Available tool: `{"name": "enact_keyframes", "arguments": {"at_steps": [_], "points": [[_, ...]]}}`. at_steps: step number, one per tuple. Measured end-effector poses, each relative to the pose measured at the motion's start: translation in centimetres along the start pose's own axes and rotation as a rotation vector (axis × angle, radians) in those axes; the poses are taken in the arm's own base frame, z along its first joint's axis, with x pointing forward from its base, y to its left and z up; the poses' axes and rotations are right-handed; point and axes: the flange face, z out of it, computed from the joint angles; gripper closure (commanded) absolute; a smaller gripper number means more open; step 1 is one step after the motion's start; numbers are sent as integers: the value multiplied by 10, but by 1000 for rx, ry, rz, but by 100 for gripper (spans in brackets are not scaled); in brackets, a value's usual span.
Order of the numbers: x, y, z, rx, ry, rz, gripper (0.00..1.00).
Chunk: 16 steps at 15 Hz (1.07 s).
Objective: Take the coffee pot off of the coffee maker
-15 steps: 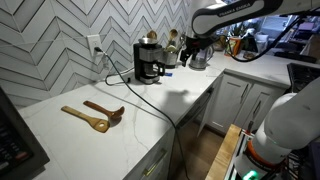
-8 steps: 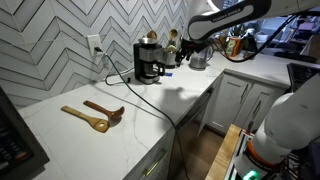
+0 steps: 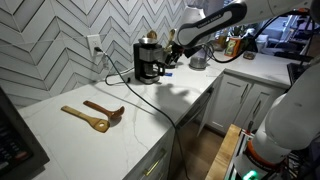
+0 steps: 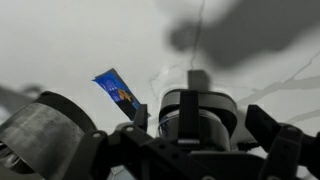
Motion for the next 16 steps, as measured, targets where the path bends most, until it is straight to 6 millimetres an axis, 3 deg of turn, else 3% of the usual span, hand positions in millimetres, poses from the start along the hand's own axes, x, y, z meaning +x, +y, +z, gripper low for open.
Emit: {"name": "enact_keyframes", "arguments": {"at_steps": [2, 6, 12, 14, 15, 16], "points": [[8, 1, 6, 8, 20, -14, 12], [22, 8, 16, 19, 42, -39, 1], [39, 13, 30, 38, 81, -50, 0], [44, 14, 35, 41, 95, -51, 13], [45, 14, 38, 44, 99, -53, 24], [47, 14, 40, 47, 104, -53, 25]]}}
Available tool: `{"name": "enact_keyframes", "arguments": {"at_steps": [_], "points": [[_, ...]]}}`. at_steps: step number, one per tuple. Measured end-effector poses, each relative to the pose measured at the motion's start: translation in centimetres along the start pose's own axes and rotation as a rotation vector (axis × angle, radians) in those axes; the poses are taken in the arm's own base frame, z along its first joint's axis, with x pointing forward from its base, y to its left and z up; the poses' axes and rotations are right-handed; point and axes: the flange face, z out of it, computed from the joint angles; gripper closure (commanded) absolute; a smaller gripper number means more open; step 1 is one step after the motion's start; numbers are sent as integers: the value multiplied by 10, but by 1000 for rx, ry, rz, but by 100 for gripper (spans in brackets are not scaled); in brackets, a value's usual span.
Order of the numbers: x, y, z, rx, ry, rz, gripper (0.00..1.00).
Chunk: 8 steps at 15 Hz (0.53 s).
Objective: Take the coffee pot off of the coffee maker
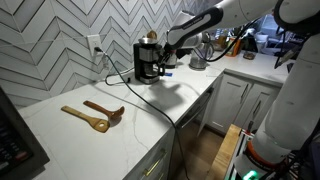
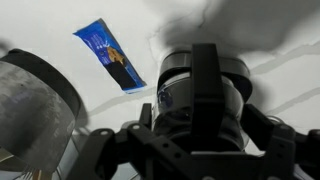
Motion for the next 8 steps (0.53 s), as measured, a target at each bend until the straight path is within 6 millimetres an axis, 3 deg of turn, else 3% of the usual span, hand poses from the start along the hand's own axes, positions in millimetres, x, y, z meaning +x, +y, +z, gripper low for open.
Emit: {"name": "enact_keyframes", "arguments": {"at_steps": [1, 5, 8], "points": [[1, 0, 2, 4, 4, 2, 29], [7, -1, 9, 25, 17, 6, 61], [11, -3, 10, 34, 26, 2, 69]]}}
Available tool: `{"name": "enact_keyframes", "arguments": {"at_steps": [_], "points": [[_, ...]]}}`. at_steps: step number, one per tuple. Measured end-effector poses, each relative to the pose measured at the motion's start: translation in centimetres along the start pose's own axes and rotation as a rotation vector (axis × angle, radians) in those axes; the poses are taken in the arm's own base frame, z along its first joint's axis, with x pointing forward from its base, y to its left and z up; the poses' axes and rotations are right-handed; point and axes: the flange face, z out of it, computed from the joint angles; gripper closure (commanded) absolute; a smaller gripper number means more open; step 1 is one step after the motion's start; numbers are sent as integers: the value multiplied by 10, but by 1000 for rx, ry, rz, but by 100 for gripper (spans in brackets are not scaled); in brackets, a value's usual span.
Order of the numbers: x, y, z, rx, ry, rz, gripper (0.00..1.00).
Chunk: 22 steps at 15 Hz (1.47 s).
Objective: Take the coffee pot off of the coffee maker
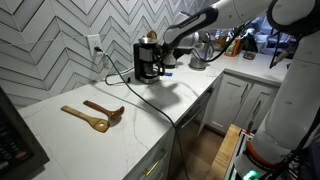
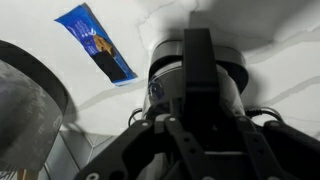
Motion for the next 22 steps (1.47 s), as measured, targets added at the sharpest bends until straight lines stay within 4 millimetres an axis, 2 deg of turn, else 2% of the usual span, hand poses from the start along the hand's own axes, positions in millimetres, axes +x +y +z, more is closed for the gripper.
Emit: {"name": "enact_keyframes", "arguments": {"at_steps": [1, 2, 5, 6, 22], "points": [[1, -1, 0, 2, 3, -1, 70], [2, -1, -1, 3, 4, -1, 77], [2, -3, -1, 5, 5, -3, 84], [2, -3, -1, 5, 5, -3, 92], [-5, 0, -2, 35, 12, 26, 92]]}}
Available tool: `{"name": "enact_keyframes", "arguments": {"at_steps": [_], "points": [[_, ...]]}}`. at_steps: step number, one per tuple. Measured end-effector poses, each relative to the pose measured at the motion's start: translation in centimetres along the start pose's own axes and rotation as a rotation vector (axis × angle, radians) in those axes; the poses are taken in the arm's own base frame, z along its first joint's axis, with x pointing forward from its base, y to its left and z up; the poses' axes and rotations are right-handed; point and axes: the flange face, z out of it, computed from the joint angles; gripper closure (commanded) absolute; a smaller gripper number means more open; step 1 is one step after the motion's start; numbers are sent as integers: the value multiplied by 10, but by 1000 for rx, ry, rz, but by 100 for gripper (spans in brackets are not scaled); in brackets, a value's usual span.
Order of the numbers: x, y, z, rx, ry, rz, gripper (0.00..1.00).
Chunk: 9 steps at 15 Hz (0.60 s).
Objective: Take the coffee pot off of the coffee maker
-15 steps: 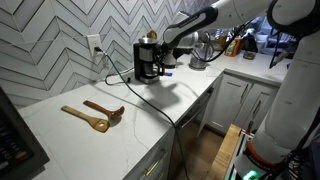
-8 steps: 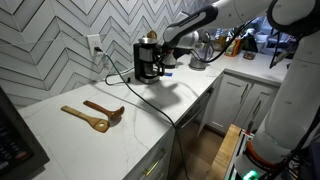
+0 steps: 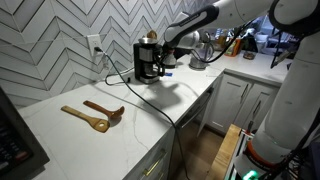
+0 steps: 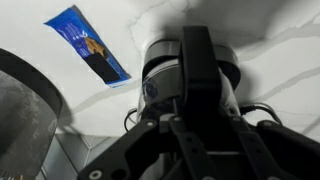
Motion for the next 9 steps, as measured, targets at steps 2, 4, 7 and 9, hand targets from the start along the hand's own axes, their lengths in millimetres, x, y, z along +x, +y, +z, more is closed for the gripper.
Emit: {"name": "enact_keyframes", "arguments": {"at_steps": [2, 4, 7, 9], "points": [[-4, 0, -1, 1, -4, -3, 92], [-8, -1, -2, 3, -6, 0, 92], [-15, -2, -4, 7, -11, 6, 92], [-18, -4, -6, 8, -12, 6, 92]]}}
